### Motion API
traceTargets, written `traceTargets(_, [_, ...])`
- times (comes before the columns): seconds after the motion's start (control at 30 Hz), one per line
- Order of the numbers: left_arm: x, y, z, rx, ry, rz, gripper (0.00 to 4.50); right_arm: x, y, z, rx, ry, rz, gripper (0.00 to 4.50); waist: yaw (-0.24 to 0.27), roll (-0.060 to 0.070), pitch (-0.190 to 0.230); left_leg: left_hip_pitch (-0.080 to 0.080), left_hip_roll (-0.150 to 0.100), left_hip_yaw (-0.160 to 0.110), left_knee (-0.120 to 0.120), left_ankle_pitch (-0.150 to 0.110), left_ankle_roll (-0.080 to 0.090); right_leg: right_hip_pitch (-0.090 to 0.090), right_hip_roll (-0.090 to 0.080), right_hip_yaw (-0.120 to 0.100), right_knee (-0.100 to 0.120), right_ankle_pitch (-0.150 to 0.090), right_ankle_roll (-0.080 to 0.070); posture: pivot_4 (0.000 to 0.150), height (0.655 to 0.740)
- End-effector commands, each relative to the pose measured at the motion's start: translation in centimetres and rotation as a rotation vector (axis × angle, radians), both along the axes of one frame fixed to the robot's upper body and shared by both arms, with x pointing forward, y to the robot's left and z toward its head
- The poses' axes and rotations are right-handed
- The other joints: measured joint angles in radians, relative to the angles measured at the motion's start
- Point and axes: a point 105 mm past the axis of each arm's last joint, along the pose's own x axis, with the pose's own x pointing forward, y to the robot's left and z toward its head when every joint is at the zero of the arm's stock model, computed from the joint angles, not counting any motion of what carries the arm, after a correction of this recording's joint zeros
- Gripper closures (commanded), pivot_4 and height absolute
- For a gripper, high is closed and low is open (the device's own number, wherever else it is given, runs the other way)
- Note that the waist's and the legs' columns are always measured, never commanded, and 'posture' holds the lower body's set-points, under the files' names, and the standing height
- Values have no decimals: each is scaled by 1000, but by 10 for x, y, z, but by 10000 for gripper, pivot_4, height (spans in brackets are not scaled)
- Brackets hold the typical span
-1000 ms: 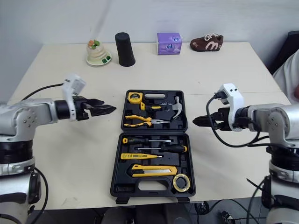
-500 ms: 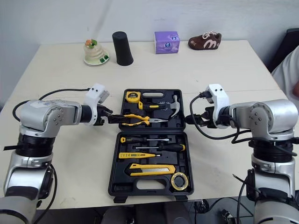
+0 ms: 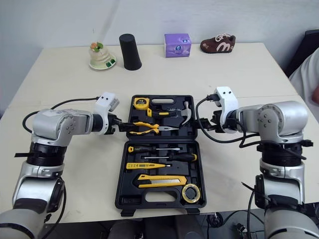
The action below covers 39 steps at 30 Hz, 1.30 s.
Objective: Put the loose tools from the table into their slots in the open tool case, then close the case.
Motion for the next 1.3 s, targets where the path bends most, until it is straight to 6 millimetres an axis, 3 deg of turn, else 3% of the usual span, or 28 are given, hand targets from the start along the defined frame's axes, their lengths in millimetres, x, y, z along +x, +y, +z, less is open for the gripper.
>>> traceTargets(0.03, [2,2,-3,19,-6,19,17106,5,2,6,-7,-11,-10,0,-3,0,0,0,0,0,0,0,0,0,0,0,0,0,0,1500,7400])
traceTargets(0.17, [1,0,-6,13,2,18,34244,12,3,-5,-22,26,-39,0,-7,0,0,2,0,0,0,2,-1,1,0,0,3,0,0,1500,7400])
traceTargets(0.23, [1,-1,-7,11,5,17,39018,13,4,-10,-31,41,-43,0,-9,0,0,4,0,0,0,3,-2,2,0,0,4,0,-1,1500,7400])
traceTargets(0.33, [1,-2,-7,10,5,18,41189,15,7,-16,-26,83,-50,0,-12,1,-1,5,0,-1,-1,4,-2,3,0,0,5,1,-1,1500,7400])
traceTargets(0.57, [1,-4,-7,-3,0,43,41646,19,18,-21,-11,126,-64,0,-15,1,-1,6,-1,-2,0,4,-2,4,0,0,5,1,-1,1500,7400])
traceTargets(0.67, [2,-2,-7,-9,-3,70,42091,16,18,-29,-30,147,-55,8417,-16,1,-1,6,-1,-2,0,5,-2,5,0,0,5,1,-1,1500,7400])
traceTargets(0.87, [2,3,-8,-8,-10,99,42139,11,10,-35,-35,165,-73,38284,-13,1,-1,6,-1,-3,0,5,-2,5,0,-1,5,1,-1,1500,7400])
traceTargets(0.93, [3,2,-8,-11,-12,103,42139,8,11,-37,-24,175,-68,44943,-9,0,-2,6,-1,-3,0,5,-2,6,-1,-1,5,1,-1,1500,7400])
traceTargets(1.17, [7,-1,0,-50,-59,120,42342,9,12,-39,34,190,-129,45000,-1,0,-2,6,-1,-3,0,5,-1,7,-1,0,4,1,0,1500,7400])
traceTargets(1.23, [11,-2,7,-81,-95,130,42349,11,11,-32,52,157,-149,45000,1,0,-2,6,-1,-3,0,5,-1,7,-1,0,4,1,0,1500,7400])
traceTargets(1.3, [18,-3,27,-151,-216,141,42356,21,12,-3,92,-2,-164,45000,3,0,-2,6,-2,-3,0,5,0,7,-1,0,3,2,0,1500,7400])
